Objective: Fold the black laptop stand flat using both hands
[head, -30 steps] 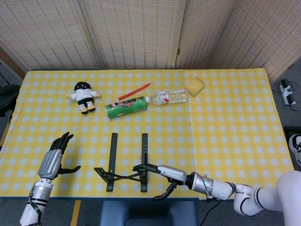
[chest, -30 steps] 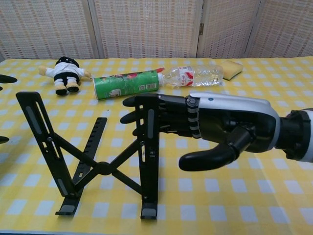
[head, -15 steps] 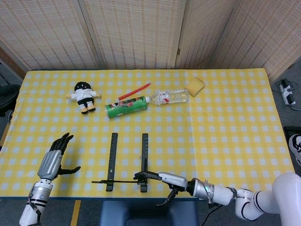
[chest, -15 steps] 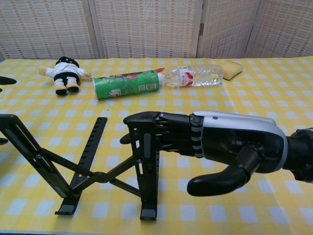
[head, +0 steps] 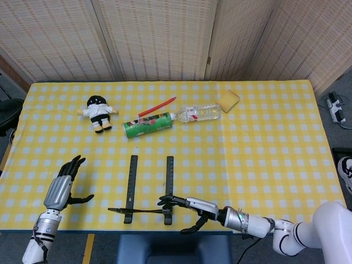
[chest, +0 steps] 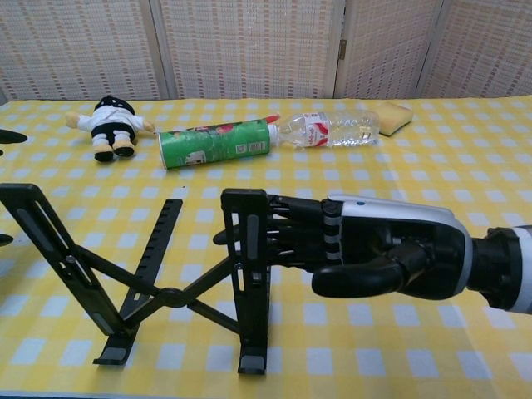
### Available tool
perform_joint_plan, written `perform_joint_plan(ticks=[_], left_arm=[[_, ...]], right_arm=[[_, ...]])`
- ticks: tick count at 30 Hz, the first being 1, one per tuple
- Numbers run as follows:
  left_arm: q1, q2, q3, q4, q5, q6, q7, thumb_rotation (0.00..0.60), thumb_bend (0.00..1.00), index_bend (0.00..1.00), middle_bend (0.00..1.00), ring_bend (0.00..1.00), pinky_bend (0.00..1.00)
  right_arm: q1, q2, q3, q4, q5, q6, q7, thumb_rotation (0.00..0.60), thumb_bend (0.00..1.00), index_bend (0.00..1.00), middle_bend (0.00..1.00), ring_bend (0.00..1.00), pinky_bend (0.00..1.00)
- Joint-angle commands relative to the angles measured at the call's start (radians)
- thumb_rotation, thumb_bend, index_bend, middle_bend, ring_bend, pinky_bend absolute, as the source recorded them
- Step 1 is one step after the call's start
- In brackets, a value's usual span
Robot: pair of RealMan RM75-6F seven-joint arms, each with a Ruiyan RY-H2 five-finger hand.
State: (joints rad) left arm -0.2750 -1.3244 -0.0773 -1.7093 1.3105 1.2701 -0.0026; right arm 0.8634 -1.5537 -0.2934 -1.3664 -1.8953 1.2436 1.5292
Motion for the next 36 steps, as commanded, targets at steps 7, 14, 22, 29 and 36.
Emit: perform_joint_plan(ticks=[7,14,22,29,36], left_arm=[[0.002,-0.001,-0.003,-0.001,-0.004,-0.002,0.003,0.6,0.16,0.0,0.0,0.0,0.0],[0.001,-0.001,-0.007,-0.001,-0.005,-0.004,0.003,0.6,0.16,0.0,0.0,0.0,0.0],[0.0,0.0,-0.01,0.002,-0.005,-0.008,0.003,0.6,0.16,0.0,0.0,0.0,0.0],[-0.001,-0.002,-0.01,0.007,-0.003,-0.013,0.0,0.6,0.16,0.0,0.0,0.0,0.0],[-0.015,0.009,0.0,0.03,0.038,-0.031,-0.019,0.6,0.16,0.0,0.0,0.0,0.0]], right_arm=[[0.02,-0.041,-0.03,0.05,0.008,-0.01,0.191,0.433,0.26,0.0,0.12,0.13,0.0],[0.028,-0.063,-0.049,0.08,0.01,-0.002,0.328,0.433,0.26,0.0,0.12,0.13,0.0],[0.025,-0.084,-0.067,0.102,0.016,-0.002,0.399,0.432,0.26,0.0,0.12,0.13,0.0],[0.019,-0.096,-0.076,0.105,0.016,0.005,0.42,0.431,0.26,0.0,0.12,0.13,0.0],[0.014,-0.062,-0.05,0.077,0.018,0.026,0.282,0.432,0.26,0.0,0.12,0.13,0.0]])
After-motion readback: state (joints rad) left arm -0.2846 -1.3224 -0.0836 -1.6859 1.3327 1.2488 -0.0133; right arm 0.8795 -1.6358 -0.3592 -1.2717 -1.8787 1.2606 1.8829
